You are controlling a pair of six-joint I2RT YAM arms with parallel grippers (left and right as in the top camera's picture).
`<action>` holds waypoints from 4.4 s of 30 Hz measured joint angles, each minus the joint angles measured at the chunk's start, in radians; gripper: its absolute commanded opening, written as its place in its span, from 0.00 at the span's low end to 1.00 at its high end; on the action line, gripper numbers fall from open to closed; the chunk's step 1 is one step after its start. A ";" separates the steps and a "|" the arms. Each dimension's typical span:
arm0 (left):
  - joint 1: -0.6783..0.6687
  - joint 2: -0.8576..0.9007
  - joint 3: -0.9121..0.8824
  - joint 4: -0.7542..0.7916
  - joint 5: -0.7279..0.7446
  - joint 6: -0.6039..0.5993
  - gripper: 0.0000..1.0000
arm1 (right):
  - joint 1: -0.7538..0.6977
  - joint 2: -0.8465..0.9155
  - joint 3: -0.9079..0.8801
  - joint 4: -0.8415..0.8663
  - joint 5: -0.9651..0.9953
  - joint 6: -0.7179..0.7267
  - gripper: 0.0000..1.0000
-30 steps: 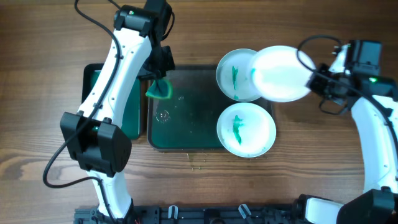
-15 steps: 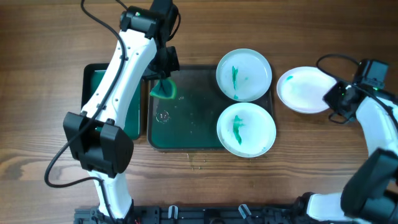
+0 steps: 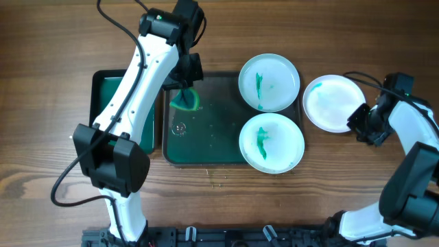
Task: Clean dirty plates on tray and stack at the side
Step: 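Carry plate right and set it on table beside tray, then move right gripper to grasp rim of lower-right plate, then scrub lower-right plate with sponge in left gripper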
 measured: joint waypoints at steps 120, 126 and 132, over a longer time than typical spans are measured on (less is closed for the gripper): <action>0.000 0.000 0.000 0.022 0.000 -0.007 0.04 | 0.862 -0.068 -0.053 0.437 -0.163 0.237 0.22; 0.014 0.000 0.000 0.029 0.000 -0.011 0.04 | 0.854 0.033 -0.037 0.462 -0.182 0.185 0.18; 0.030 -0.002 -0.047 0.057 0.003 -0.014 0.04 | 0.854 0.084 -0.037 0.467 -0.193 0.181 0.15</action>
